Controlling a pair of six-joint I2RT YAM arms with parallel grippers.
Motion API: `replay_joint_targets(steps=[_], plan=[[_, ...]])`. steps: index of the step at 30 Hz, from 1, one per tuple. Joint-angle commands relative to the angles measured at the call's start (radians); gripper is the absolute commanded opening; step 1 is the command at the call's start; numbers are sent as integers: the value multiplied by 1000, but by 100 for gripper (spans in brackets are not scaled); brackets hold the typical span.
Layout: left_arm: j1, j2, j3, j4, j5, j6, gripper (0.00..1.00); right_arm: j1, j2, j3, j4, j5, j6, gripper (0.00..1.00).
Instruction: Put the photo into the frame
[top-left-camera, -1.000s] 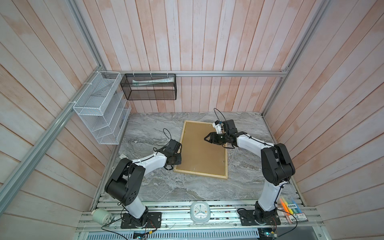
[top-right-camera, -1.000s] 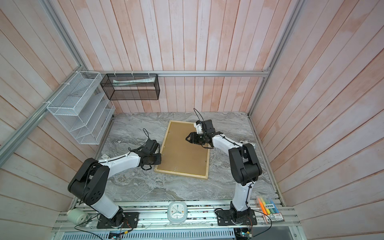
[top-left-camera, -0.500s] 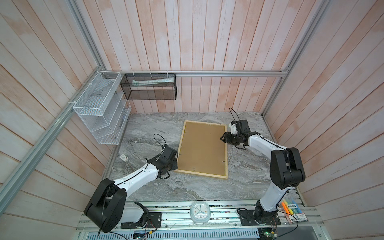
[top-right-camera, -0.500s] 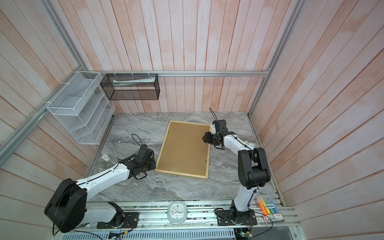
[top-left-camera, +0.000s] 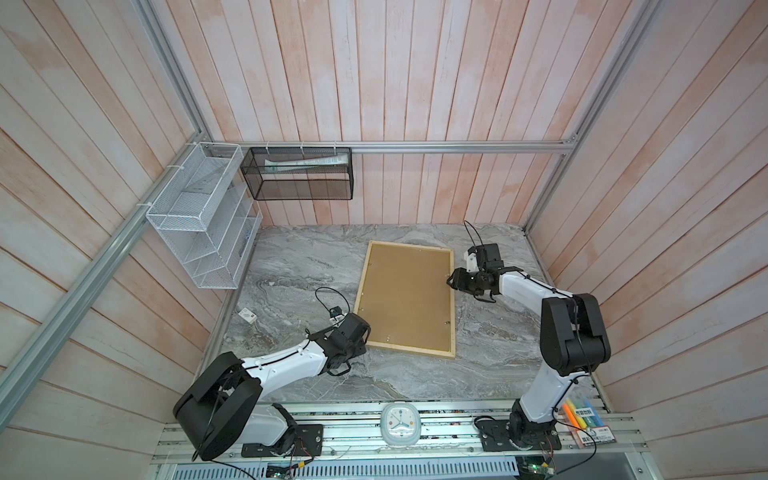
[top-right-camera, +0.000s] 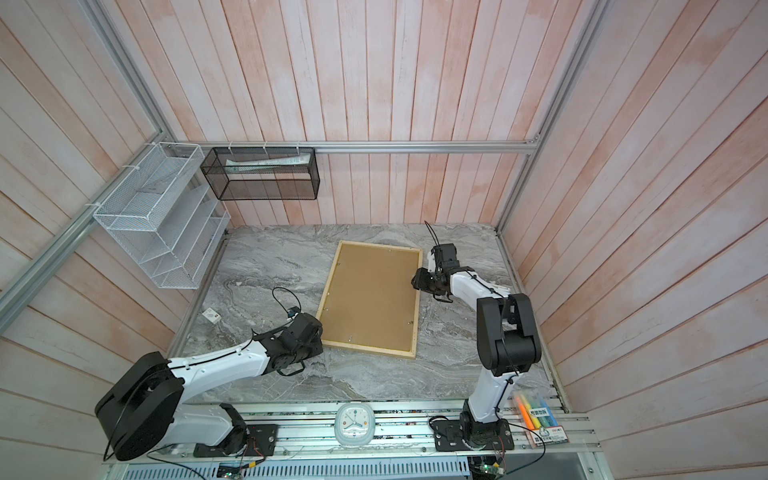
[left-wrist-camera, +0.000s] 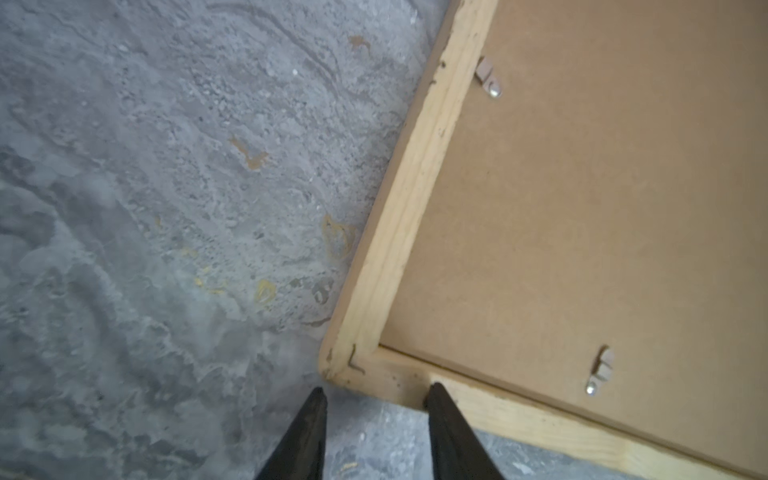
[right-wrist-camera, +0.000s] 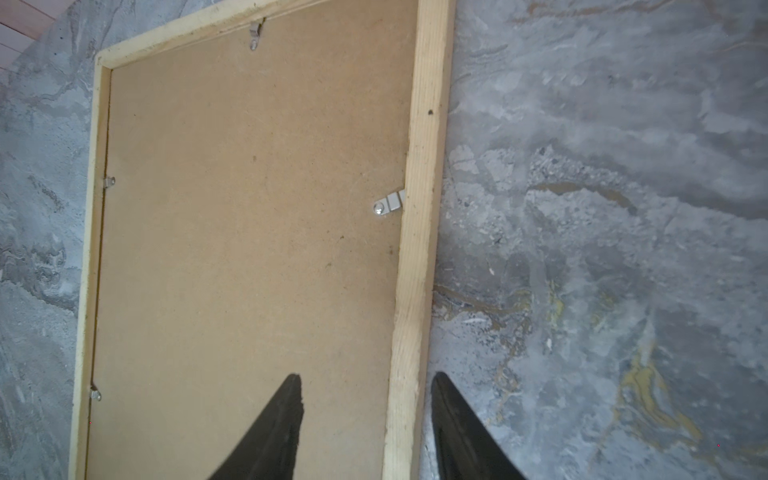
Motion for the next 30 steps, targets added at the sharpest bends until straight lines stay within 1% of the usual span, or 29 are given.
replay_joint_targets(steps=[1, 7, 10, 17, 22, 26, 28, 30], plan=[[-4, 40, 17, 56, 37, -13, 42, 2, 4, -24, 13, 10, 10, 52], [0, 56, 29, 72, 4, 4, 43, 2, -13, -69, 37, -12, 25, 52], [17, 63, 44, 75, -11, 30, 43, 1, -16, -99, 53, -20, 35, 52], [111, 82, 76, 111, -12, 133, 44, 3, -22, -154, 88, -35, 52, 52], [184, 137, 124, 162, -1, 214, 45, 4, -37, -191, 122, -65, 87, 49], [205, 157, 187, 154, 6, 249, 45, 4, -93, -280, 202, -116, 165, 49], [204, 145, 199, 144, 11, 250, 45, 7, -134, -355, 275, -148, 235, 49], [203, 115, 191, 124, 1, 236, 45, 18, -190, -466, 395, -167, 347, 49]])
